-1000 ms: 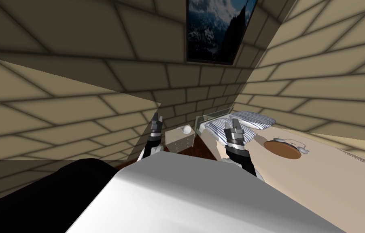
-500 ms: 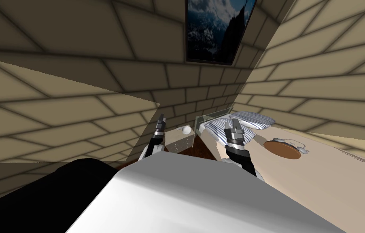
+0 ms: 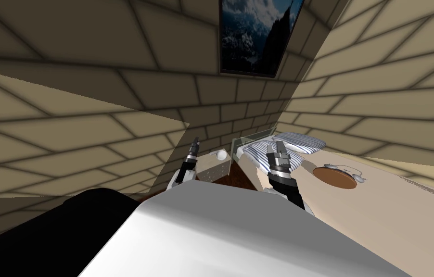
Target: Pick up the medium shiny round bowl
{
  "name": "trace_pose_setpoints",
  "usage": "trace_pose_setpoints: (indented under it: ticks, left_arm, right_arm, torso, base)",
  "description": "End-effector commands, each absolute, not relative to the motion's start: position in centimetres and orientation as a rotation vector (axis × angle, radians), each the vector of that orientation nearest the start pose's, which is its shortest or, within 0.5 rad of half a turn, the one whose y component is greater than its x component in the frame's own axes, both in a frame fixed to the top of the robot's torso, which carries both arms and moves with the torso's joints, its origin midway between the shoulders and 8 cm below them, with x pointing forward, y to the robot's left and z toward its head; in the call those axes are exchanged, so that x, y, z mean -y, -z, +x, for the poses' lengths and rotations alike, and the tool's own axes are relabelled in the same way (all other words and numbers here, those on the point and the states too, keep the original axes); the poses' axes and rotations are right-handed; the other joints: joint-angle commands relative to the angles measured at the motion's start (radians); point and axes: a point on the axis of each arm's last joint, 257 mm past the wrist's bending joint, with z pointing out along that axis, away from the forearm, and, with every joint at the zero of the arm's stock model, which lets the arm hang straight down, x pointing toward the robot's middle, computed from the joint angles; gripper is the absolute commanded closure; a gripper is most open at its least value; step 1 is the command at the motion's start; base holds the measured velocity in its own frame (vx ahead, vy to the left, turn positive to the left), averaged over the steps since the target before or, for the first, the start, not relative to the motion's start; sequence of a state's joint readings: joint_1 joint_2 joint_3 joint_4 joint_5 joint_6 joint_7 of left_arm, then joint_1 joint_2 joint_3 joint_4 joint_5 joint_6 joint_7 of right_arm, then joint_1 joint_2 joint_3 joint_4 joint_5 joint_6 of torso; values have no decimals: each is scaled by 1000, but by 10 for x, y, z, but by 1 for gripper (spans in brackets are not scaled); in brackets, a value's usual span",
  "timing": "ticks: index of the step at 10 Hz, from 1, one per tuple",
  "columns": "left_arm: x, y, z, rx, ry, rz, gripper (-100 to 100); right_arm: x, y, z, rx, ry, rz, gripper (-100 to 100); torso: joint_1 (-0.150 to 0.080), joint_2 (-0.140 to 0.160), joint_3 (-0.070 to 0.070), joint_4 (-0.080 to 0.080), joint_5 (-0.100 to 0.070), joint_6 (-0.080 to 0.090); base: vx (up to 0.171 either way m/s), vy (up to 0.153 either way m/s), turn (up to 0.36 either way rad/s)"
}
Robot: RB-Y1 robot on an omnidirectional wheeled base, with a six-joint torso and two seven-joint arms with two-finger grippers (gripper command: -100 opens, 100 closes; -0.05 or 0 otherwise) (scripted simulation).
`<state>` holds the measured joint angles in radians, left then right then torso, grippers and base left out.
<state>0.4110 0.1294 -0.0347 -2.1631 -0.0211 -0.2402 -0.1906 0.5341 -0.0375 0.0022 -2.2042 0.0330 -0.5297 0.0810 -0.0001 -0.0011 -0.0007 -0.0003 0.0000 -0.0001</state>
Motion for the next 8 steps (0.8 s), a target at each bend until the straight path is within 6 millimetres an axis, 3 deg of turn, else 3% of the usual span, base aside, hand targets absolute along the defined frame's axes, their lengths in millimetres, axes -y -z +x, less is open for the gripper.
trace_pose_setpoints:
  ticks: [1,2,8]
  left_arm:
    - [-257,73,423,-1046,1059,-704,-100]
    - [-257,74,423,-1049,1058,-707,-100]
    - [-252,133,462,-1232,971,-797,-100]
  right_arm:
    - [278,16,351,-736,-1182,637,0]
    - [278,16,351,-736,-1182,637,0]
    - [278,16,351,-736,-1182,637,0]
  torso:
    - [0,0,0,0,0,0]
    - [0,0,0,0,0,0]
    - [0,0,0,0,0,0]
  base:
    - [18,-4,-26]
    - [15,-1,-10]
    - [22,-5,-22]
